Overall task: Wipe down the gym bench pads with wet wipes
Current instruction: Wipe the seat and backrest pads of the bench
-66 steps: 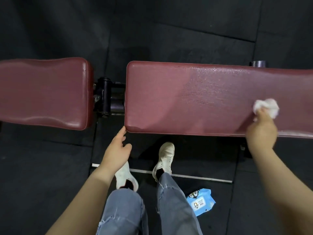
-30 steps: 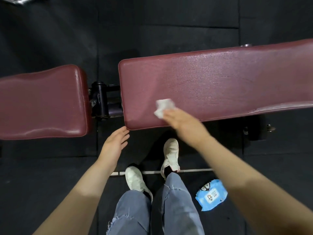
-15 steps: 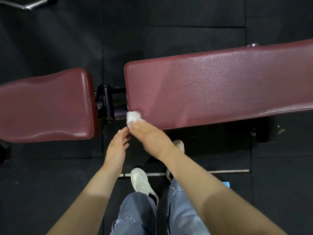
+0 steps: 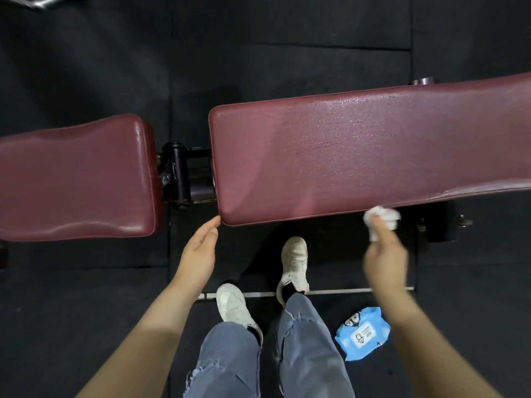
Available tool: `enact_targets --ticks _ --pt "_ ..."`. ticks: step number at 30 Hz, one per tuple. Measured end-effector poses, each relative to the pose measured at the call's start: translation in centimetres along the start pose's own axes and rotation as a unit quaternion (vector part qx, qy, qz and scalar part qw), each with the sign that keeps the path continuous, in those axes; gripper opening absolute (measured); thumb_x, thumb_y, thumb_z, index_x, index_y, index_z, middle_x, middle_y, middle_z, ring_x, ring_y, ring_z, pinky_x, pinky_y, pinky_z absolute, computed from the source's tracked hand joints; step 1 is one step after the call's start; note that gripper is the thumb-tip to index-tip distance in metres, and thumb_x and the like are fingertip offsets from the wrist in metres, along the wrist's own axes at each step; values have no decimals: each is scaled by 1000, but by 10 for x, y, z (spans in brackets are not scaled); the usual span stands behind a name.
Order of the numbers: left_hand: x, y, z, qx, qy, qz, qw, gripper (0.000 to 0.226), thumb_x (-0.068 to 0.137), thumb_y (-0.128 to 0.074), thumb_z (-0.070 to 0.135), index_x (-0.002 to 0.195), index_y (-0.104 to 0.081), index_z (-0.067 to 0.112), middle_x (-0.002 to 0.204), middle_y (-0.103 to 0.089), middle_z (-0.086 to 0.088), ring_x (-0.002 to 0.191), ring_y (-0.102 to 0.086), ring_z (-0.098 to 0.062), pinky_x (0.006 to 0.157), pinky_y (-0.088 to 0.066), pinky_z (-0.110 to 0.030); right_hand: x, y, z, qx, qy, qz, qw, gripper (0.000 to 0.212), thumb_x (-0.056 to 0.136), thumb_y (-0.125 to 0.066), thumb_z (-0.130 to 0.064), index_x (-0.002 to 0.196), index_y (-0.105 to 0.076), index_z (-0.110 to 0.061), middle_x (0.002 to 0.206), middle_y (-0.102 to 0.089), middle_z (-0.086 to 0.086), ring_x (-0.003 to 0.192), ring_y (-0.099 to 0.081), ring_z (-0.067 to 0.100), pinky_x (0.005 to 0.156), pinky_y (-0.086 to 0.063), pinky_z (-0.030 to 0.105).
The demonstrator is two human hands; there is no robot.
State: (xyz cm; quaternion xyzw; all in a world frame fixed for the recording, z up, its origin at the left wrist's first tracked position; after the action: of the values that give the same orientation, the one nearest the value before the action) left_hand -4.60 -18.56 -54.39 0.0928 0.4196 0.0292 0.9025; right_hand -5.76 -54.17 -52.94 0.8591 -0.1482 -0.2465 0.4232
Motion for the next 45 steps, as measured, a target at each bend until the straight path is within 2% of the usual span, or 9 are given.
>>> enact_targets --ticks 8,15,21,24,28,32,35,41,45 --pt "5 9 -2 -5 8 0 1000 38 107 -31 28 138 -53 31 138 -56 17 130 -48 -1 119 -30 -36 -58 -84 -100 332 -225 165 901 43 101 -43 -8 138 -56 -27 140 -56 -2 127 -52 10 112 -36 27" --pt "3 7 -3 -21 6 -5 1000 39 107 -30 28 140 -52 29 138 -56 15 129 -49 -2 118 -32 -36 -44 -109 -125 181 -41 64 981 56 95 -43 10 146 -44 -12 155 -38 3 146 -29 13 119 -21 21" --pt "1 12 -11 -12 6 16 1000 40 107 -30 30 142 -50 29 141 -54 13 132 -46 -3 119 -30 -38 -70 -152 -147 20 168 -66 983 66 87 -53 10 148 -39 -13 155 -35 4 147 -24 18 122 -20 34" --pt "0 16 -14 -23 14 23 999 41 107 -29 28 142 -49 27 140 -53 13 132 -46 -4 119 -31 -38 -79 -167 -162 -34 338 -150 928 65 80 -58 12 141 -47 -10 146 -44 7 142 -33 25 121 -22 37" --pt "-4 19 -18 -4 22 41 999 40 106 -32 28 142 -49 28 141 -53 13 132 -46 -3 119 -30 -37 -64 -172 -147 -88 553 -234 795 65 67 -69 17 129 -61 -2 138 -57 12 132 -50 31 112 -37 47" --pt "-12 14 -18 19 20 41 999 40 106 -33 28 143 -50 27 141 -54 12 133 -45 -3 119 -30 -36 -19 -128 -119 -170 660 -314 661 56 81 -64 10 135 -56 -4 145 -50 10 138 -44 27 113 -36 47" --pt "-18 7 -13 16 24 34 999 39 105 -35 28 141 -51 30 141 -53 15 133 -45 -3 119 -29 -35 20 -73 -93 -237 690 -304 612 50 84 -66 3 133 -60 -6 143 -53 8 137 -46 23 115 -34 39" --pt "-22 -10 7 16 28 20 999 39 106 -37 29 143 -49 28 145 -50 12 135 -42 -4 115 -28 -27 79 21 -35 -330 597 -326 654 68 71 -77 7 134 -60 -13 144 -52 1 135 -47 20 111 -36 37" --pt "-23 -18 15 18 44 25 999 40 105 -39 28 145 -48 29 147 -48 12 136 -40 -5 107 -26 -21 58 31 -26 -214 422 -276 837 68 64 -66 25 122 -68 -8 131 -63 6 127 -54 22 115 -25 16"
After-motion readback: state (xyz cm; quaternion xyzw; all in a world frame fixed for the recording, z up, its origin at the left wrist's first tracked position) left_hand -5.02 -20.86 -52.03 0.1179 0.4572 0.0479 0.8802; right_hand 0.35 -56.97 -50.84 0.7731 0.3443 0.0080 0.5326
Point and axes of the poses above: each hand's wrist, its own x-axis towards the middle knuckle, its own y-axis out of the back of the hand, z = x × y, the point moved 4 cm from there along x, towards the middle knuckle
